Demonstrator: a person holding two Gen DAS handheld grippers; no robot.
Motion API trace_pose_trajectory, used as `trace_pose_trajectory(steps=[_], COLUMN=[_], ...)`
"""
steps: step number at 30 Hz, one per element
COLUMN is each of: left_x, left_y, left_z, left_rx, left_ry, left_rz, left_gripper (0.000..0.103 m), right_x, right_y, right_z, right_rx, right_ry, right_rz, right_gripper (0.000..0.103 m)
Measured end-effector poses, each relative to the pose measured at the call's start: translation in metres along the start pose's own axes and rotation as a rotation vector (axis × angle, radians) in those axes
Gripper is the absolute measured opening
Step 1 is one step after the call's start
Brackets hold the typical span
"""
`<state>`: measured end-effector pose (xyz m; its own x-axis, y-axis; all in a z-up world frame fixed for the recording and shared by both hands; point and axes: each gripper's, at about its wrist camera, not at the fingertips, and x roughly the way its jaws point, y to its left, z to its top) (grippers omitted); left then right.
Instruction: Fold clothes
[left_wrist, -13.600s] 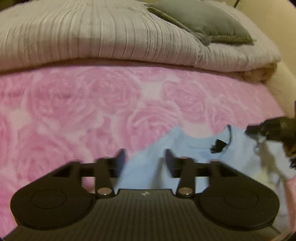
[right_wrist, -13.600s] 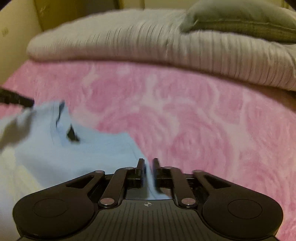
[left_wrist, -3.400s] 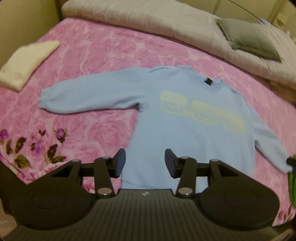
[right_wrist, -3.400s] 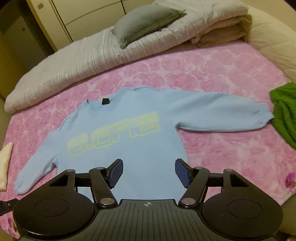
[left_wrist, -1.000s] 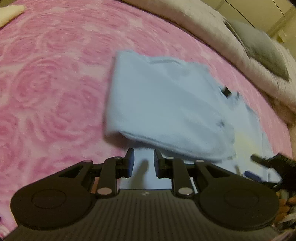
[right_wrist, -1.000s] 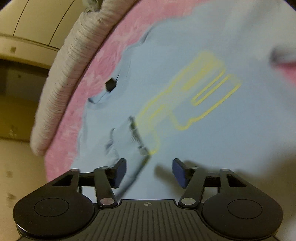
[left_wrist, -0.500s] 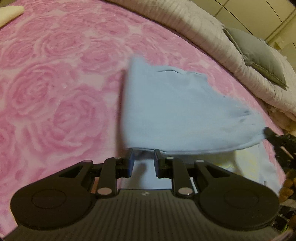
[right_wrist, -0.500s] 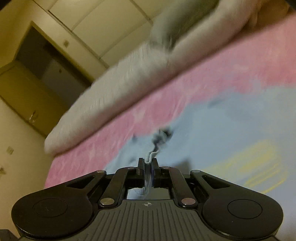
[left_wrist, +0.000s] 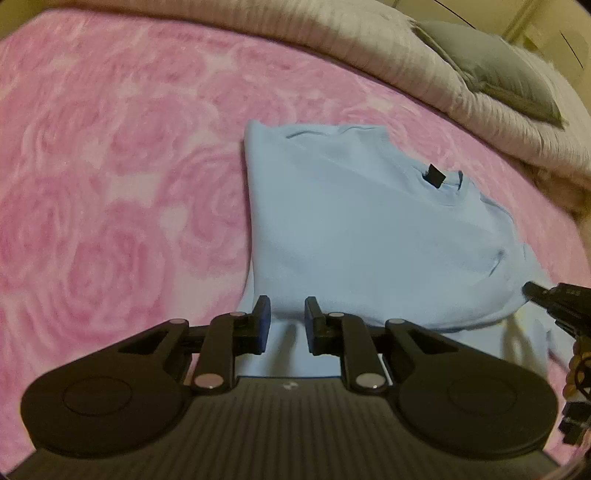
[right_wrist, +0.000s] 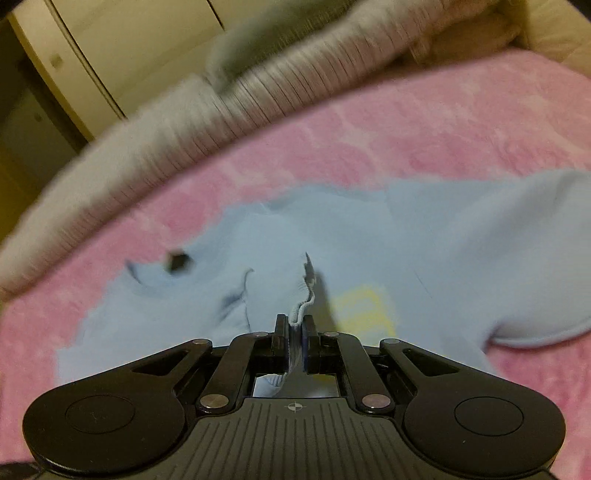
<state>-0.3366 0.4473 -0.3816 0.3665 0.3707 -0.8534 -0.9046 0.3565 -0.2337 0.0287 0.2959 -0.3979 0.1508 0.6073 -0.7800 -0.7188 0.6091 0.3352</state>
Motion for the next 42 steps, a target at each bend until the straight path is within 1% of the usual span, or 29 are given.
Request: trace_pose_trajectory(steps=[1,2,7,9,10,12,14,17,19,20,21,22,23,25,26,28,30,34,36,37,38,39,42], left_x=[0.0,0.0,0.008,0.012,0.013,0.017,0.02,0.025,0.026,0.022,0.022,0.025,0.031,0.04,0.037,0.026,0.016,0.009,0.009,0.008,0.008,0.009,0.011], left_y=[-0.003,-0.005,-0.015,-0.018,-0.02,-0.023,-0.026,-0.03,-0.033,-0.035,-0.038,-0.041,-0.044,-0.05,-0.052,-0.061,-0.075,-0.107,-0.12,-0.126,-0.131,-0.135,-0.146], left_z=[0.002,0.004,0.008,0.008,0.008,0.009,0.009,0.009,0.009,0.007,0.004,0.0,-0.006,-0.015,-0.016,-0.017,-0.021,-0.032,-0.037,-0.04,-0.042,-0.043,-0.046], left_rx=[0.016,0.032,0.102,0.13,0.144,0.173,0.201,0.243,0.254,0.229,0.218,0.225,0.236,0.238,0.214,0.162,0.144,0.172,0.169,0.167,0.164,0.163,0.158], left_ry=[-0.004,-0.009,0.0,0.008,0.013,0.021,0.03,0.043,0.049,0.055,0.077,0.105,0.139,0.199,0.196,0.18,0.179,0.2,0.226,0.233,0.238,0.239,0.241], left_rz=[0.005,0.011,0.045,0.063,0.072,0.09,0.108,0.135,0.14,0.114,0.094,0.092,0.115,0.18,0.175,0.123,0.085,0.097,0.111,0.114,0.116,0.115,0.117], left_gripper=[0.014,0.015,0.015,0.015,0.015,0.015,0.015,0.015,0.015,0.015,0.015,0.016,0.017,0.013,0.012,0.014,0.014,0.014,0.015,0.015,0.015,0.016,0.016], right_x=[0.007,0.008,-0.003,0.0,0.002,0.008,0.018,0.008,-0.007,-0.015,-0.022,-0.024,-0.026,-0.031,-0.038,-0.054,-0.068,-0.09,-0.1,-0.105,-0.11,-0.115,-0.125], right_y=[-0.002,-0.004,-0.01,-0.018,-0.021,-0.028,-0.029,-0.03,-0.036,-0.039,-0.043,-0.049,-0.055,-0.069,-0.075,-0.093,-0.115,-0.165,-0.195,-0.211,-0.227,-0.246,-0.312], right_z=[0.0,0.001,0.002,0.002,0.003,0.002,0.001,0.005,0.004,0.003,0.001,-0.005,-0.011,-0.022,-0.02,-0.017,-0.015,-0.01,-0.003,0.0,0.004,0.007,0.01], right_rx=[-0.006,-0.008,0.019,0.097,0.137,0.201,0.157,0.148,0.117,0.101,0.083,0.061,0.044,0.017,0.04,0.093,0.13,0.18,0.259,0.299,0.343,0.414,0.707], right_ry=[0.043,0.062,0.056,0.072,0.079,0.085,0.106,0.095,0.099,0.101,0.11,0.145,0.172,0.223,0.225,0.216,0.208,0.201,0.171,0.156,0.138,0.107,-0.012], right_rz=[-0.022,-0.029,0.023,0.035,0.041,0.048,-0.058,-0.1,-0.081,-0.072,-0.066,-0.072,-0.074,-0.076,-0.067,-0.057,-0.077,-0.148,-0.157,-0.162,-0.165,-0.162,-0.133], right_gripper=[0.005,0.006,0.006,0.008,0.011,0.012,0.012,0.014,0.015,0.017,0.019,0.022,0.022,0.022,0.022,0.023,0.024,0.026,0.034,0.043,0.046,0.046,0.046])
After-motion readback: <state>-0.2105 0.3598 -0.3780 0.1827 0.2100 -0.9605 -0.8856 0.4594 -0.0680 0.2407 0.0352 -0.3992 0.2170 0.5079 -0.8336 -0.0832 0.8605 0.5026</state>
